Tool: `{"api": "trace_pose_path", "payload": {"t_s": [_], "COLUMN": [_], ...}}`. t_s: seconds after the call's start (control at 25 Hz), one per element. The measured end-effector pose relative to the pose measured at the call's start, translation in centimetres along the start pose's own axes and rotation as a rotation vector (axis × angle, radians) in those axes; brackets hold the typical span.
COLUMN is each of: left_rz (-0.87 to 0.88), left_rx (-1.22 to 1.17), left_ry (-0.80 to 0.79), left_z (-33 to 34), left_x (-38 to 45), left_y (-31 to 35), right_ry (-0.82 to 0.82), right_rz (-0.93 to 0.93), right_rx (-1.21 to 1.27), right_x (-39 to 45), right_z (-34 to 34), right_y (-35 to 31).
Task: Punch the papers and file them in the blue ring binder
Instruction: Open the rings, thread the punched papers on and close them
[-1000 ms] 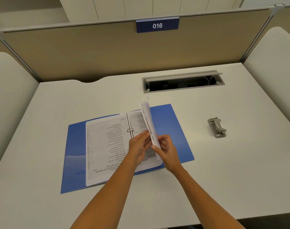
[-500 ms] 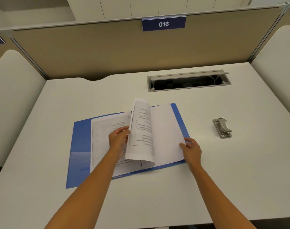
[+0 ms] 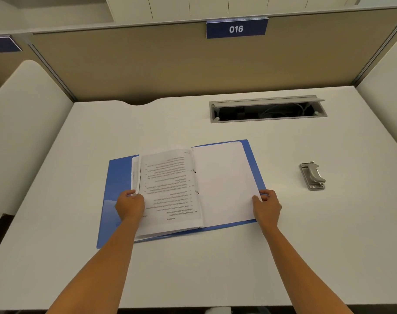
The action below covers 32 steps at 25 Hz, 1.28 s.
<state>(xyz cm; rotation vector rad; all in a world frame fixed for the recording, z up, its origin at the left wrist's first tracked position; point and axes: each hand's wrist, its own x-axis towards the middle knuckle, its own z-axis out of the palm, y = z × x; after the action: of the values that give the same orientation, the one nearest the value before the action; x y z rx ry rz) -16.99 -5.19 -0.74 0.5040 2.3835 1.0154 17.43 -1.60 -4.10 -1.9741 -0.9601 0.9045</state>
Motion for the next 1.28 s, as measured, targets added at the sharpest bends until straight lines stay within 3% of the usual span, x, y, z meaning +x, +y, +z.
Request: {"api": "trace_pose_path", "payload": {"t_s": [0.2, 0.36, 0.64, 0.88, 1.08, 1.2, 1.28], "left_rz": [-0.133, -0.252, -0.23, -0.248, -0.176, -0.177, -0.165], "left_rx": [0.131, 0.357, 0.473, 0.218, -0.193, -0.429, -0.445], "left_ry": [0.06, -0.1, -0.164, -0.262, -0.43, -0.625, -0.801], "left_z": [0.3, 0.4, 0.8, 0.6, -0.4, -1.2, -1.1], "left_x": [0.8, 0.4, 1.6, 2.8, 1.6, 0.1, -1.2], "left_y": [-0.8, 0.7, 0.5, -1.4, 0.5, 3.4, 5.6], "right_ry": [-0.001, -0.014, -0.008, -0.01, -0.016, -0.033, -0.047], "right_rz": [0.021, 0.016, -0.004, -0.022, -0.019, -0.032, -0.031], "right_rx": [-0.048, -0.068, -0.133, -0.159, -0.168, -0.138, -0.116], "right_x": [-0.1, -0.2, -0.6, -0.8, -0.9, -0.8, -0.8], "right_z": [0.4, 0.5, 0.7, 0.9, 0.9, 0.8, 0.6], "right_y": [-0.2, -0.3, -0.6, -0.6, -0.7, -0.6, -0.5]}}
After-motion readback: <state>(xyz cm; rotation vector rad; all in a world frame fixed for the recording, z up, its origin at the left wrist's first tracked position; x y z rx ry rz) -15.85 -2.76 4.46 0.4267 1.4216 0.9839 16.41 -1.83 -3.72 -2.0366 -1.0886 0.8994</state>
